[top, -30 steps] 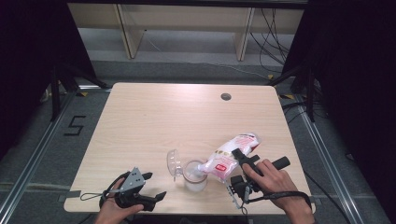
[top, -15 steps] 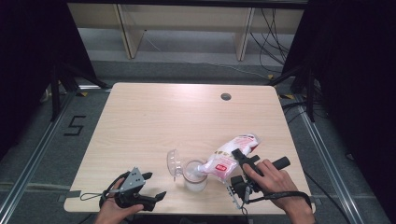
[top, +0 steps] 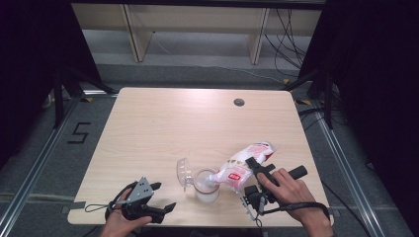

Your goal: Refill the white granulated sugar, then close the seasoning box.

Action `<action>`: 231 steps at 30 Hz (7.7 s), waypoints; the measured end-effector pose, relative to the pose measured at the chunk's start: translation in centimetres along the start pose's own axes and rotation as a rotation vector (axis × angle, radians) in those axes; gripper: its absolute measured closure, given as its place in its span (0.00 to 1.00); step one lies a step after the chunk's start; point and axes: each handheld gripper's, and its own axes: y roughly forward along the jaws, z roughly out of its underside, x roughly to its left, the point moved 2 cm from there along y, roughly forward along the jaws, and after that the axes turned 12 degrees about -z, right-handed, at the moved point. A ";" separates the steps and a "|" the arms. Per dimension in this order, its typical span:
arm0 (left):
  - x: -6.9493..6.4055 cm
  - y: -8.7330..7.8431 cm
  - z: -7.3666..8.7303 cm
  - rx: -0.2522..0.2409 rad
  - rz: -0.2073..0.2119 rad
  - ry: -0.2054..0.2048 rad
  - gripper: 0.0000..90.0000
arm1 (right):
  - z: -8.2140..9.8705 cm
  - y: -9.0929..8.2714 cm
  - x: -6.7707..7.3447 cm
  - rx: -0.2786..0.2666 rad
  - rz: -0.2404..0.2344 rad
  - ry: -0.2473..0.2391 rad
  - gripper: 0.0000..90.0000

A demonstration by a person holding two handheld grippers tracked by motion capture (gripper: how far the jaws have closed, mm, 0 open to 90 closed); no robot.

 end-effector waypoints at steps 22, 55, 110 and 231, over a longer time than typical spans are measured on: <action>0.0 0.0 0.0 0.000 0.002 -0.004 0.18 | 2.6 1.9 0.8 -0.166 -0.089 0.268 0.86; 0.1 -0.1 0.0 -0.002 -0.002 0.002 0.18 | 6.7 4.6 3.5 -0.432 -0.206 0.781 0.88; 0.1 -0.1 -0.1 -0.001 -0.014 0.006 0.18 | 11.6 5.4 7.0 -0.641 -0.124 1.481 0.47; -3.4 -0.8 -5.9 -0.089 0.033 0.110 0.94 | 6.3 0.9 11.7 -0.441 -0.287 1.597 0.28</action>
